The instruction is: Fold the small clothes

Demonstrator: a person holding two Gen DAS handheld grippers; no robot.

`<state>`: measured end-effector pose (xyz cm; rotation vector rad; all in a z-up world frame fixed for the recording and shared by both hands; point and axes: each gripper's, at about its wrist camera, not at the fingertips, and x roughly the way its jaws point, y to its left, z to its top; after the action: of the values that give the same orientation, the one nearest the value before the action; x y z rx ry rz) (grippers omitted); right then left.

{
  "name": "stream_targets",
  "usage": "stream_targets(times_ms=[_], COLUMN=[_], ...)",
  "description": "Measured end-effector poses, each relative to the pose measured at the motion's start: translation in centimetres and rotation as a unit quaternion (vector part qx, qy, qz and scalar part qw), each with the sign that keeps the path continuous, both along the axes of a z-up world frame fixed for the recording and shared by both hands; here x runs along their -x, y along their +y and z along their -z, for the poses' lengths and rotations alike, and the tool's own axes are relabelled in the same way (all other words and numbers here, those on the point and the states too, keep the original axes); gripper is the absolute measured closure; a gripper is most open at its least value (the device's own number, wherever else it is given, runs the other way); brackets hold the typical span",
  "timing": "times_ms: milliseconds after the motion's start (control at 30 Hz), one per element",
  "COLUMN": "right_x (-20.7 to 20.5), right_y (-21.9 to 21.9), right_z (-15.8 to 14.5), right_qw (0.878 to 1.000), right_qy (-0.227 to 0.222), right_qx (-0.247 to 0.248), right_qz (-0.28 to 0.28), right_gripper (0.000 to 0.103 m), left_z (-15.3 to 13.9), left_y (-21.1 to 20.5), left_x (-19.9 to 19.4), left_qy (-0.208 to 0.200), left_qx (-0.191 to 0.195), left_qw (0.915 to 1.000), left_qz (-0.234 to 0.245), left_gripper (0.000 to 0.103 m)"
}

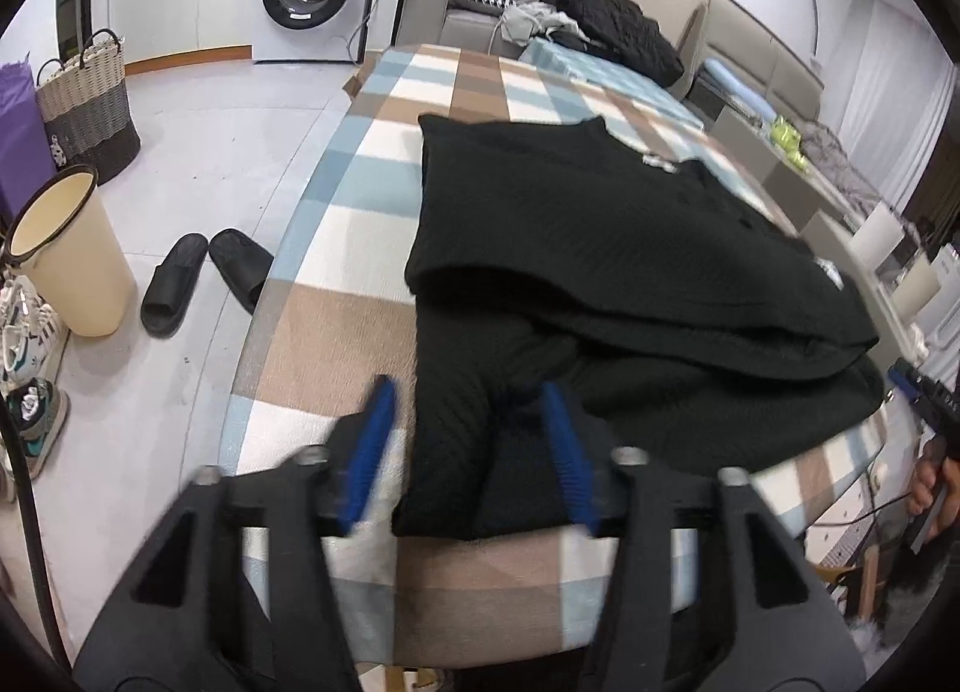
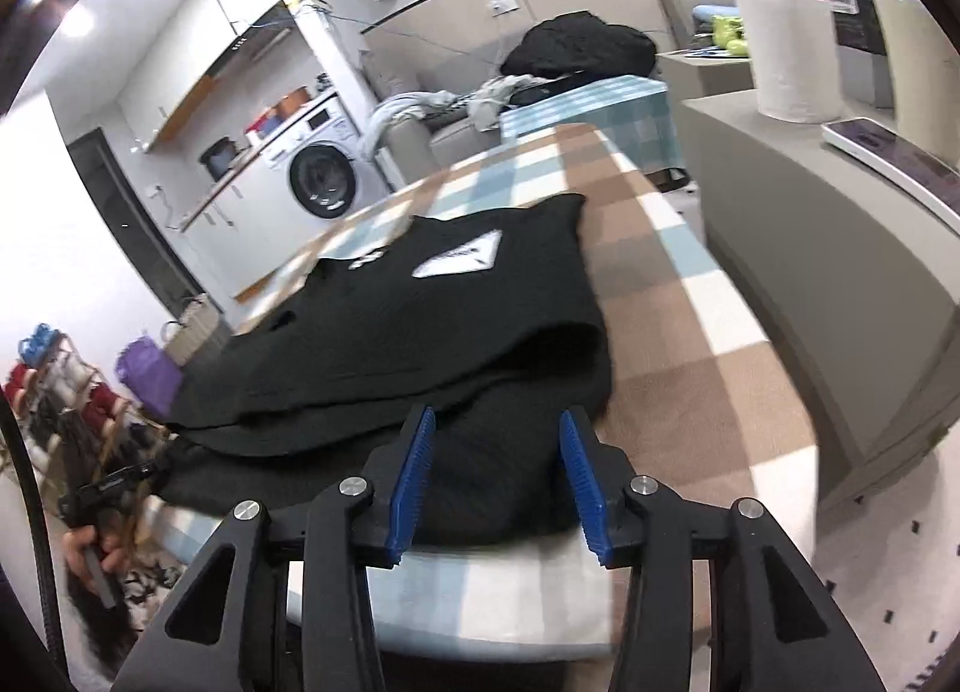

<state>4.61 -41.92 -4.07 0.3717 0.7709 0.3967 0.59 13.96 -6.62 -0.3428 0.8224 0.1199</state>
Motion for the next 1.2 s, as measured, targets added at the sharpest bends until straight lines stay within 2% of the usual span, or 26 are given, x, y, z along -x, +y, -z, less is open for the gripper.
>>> stream_targets(times_ms=[133,267,367,467,667,800,900,1067,1133,1200], right_x=[-1.4,-3.4,-4.9,-5.9,-7.1,-7.2,-7.1,-7.7,-8.3,-9.0], right_y=[1.1,2.3,2.6,2.6,2.8,2.5,2.3,1.6,1.3,0.9], right_z=[0.6,2.1,2.8,3.0,3.0,3.0,3.0,3.0,3.2,3.2], right_qw=[0.999,0.996,0.994,0.994,0.993,0.993,0.993,0.991,0.990,0.988], right_qy=[0.022,0.054,0.062,0.063,0.059,0.057,0.055,0.053,0.057,0.057], right_qx=[-0.035,-0.059,-0.080,-0.087,-0.099,-0.102,-0.105,-0.120,-0.129,-0.132], right_qz=[-0.023,-0.037,-0.027,-0.014,0.001,0.004,0.006,0.019,0.033,0.051], right_gripper=[0.058,0.058,0.057,0.057,0.057,0.057,0.057,0.057,0.058,0.076], left_z=[-0.8,-1.0,-0.5,0.5,1.2,1.1,0.7,0.1,-0.1,-0.6], left_y=[-0.3,-1.0,-1.1,-0.5,1.7,2.9,3.1,2.9,3.1,3.3], left_x=[-0.3,-1.4,-2.3,-2.8,-3.9,-5.0,-5.9,-7.2,-7.4,-7.8], left_qy=[-0.012,-0.015,-0.004,0.002,-0.017,-0.027,-0.033,-0.040,-0.051,-0.058], left_qx=[0.022,0.033,0.049,0.083,0.132,0.142,0.131,0.102,0.108,0.105], left_qw=[0.9997,0.9994,0.9988,0.9965,0.9903,0.9877,0.9891,0.9925,0.9914,0.9913], left_qz=[0.004,0.000,-0.002,-0.011,-0.042,-0.059,-0.058,-0.055,-0.054,-0.054], left_gripper=[0.040,0.030,0.029,0.029,0.029,0.031,0.043,0.091,0.097,0.098])
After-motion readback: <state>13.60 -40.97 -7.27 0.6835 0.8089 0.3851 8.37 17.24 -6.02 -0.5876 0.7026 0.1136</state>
